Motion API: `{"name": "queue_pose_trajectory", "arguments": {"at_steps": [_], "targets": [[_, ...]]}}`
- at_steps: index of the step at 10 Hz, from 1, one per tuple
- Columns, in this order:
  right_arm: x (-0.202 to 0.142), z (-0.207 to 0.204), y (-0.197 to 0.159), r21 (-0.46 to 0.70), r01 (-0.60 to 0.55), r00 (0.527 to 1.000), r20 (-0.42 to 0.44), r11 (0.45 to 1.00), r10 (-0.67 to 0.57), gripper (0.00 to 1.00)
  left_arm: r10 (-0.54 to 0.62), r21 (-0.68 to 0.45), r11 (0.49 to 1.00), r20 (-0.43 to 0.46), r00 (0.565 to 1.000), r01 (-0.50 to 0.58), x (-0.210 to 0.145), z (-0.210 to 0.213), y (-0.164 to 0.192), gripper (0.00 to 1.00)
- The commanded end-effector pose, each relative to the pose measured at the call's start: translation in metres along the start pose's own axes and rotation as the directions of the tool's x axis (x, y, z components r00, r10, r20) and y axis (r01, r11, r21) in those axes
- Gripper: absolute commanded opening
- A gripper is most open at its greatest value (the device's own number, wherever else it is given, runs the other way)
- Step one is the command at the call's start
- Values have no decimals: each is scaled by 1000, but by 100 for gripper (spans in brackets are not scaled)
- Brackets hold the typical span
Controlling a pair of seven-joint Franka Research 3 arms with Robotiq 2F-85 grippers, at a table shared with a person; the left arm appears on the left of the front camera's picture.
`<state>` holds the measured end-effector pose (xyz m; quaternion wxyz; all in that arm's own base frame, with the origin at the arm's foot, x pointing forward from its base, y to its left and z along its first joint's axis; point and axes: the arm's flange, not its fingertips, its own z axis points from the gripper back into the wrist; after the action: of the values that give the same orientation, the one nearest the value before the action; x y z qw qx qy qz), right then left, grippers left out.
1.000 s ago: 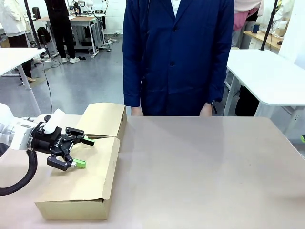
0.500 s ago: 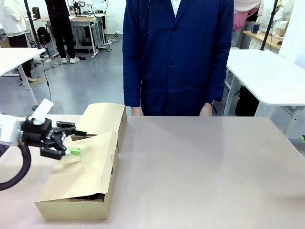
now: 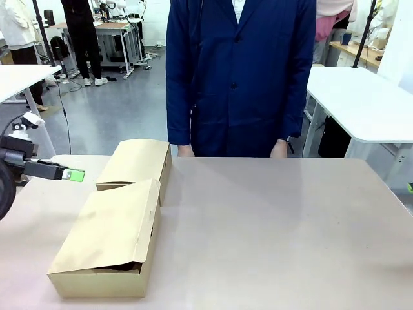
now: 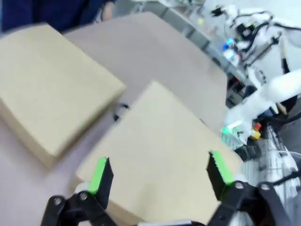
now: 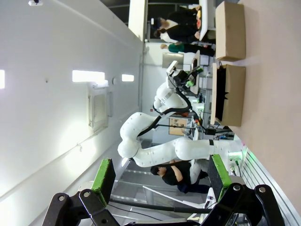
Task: Place items inside the box.
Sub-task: Close the lid of the Mailer Box closest to the robot.
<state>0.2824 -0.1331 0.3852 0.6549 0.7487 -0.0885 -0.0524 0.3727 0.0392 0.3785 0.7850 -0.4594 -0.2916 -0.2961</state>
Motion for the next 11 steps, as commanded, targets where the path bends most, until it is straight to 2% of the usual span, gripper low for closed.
{"name": "queue_pose_trajectory", "arguments": {"at_steps": [1,2,3,4,11], "targets": [[2,-1,4,15,-19,1000,3,1000,19,100,399,-99,913,23,917,-395,-2,14,12,100],[2,-1,4,15,-19,1000,3,1000,19,100,497,-91,867,135,857,-489,-2,30,38,100],[2,-1,4,15,-19,1000,3,1000,19,100,463,66,861,309,831,-505,-12,48,73,100],[2,-1,4,15,-19,1000,3,1000,19,100,329,-68,942,3,944,-328,-14,10,15,100],[2,-1,4,15,-19,1000,3,1000,19,100,329,-68,942,3,944,-328,-14,10,15,100]]}}
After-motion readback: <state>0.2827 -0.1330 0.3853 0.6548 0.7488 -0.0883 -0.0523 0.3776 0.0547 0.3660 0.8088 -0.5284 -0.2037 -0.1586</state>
